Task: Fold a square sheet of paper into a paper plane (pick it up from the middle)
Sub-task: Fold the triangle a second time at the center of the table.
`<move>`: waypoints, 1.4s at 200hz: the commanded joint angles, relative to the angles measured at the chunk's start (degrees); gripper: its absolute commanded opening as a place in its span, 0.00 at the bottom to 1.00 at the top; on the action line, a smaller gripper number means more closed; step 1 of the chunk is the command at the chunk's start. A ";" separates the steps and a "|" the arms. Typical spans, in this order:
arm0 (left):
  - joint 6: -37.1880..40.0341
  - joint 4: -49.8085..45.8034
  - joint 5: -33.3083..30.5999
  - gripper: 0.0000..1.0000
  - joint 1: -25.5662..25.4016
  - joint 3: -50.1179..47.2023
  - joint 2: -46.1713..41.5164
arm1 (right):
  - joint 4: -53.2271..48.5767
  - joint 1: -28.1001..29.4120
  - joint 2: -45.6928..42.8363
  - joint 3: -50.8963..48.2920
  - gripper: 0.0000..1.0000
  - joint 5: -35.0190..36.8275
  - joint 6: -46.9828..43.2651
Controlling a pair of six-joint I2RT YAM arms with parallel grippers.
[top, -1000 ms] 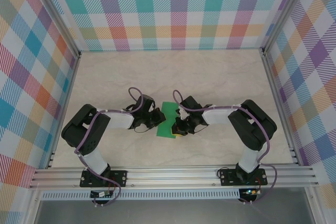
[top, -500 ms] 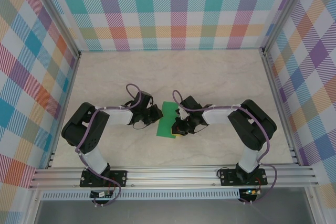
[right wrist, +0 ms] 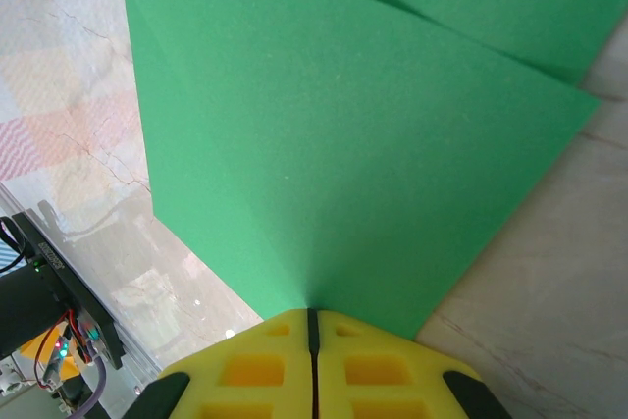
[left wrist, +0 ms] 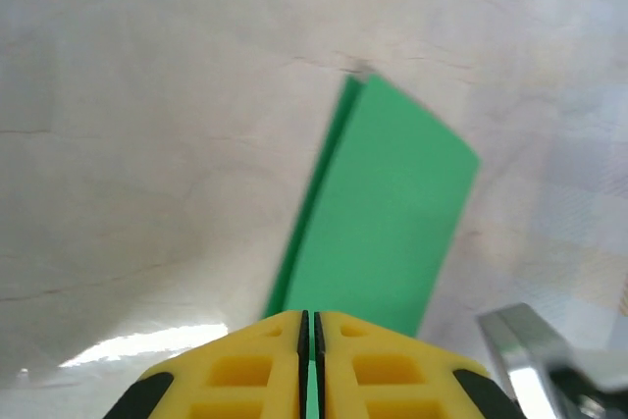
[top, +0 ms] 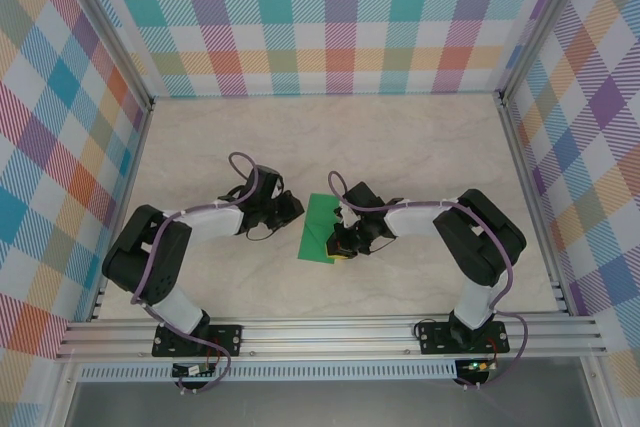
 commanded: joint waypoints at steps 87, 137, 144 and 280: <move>1.25 5.91 7.27 0.09 -3.57 0.29 7.63 | -4.15 0.33 2.49 -0.02 0.07 2.56 0.04; 3.11 1.94 3.20 0.08 -3.54 0.09 9.12 | -4.21 0.43 1.03 1.16 0.08 1.49 0.51; 3.43 1.31 2.69 0.08 -3.58 0.01 9.33 | -4.17 0.38 0.37 1.52 0.08 1.40 0.61; 3.23 1.22 2.04 0.05 -3.59 -0.62 10.72 | -6.39 1.22 8.32 11.15 0.13 1.49 1.07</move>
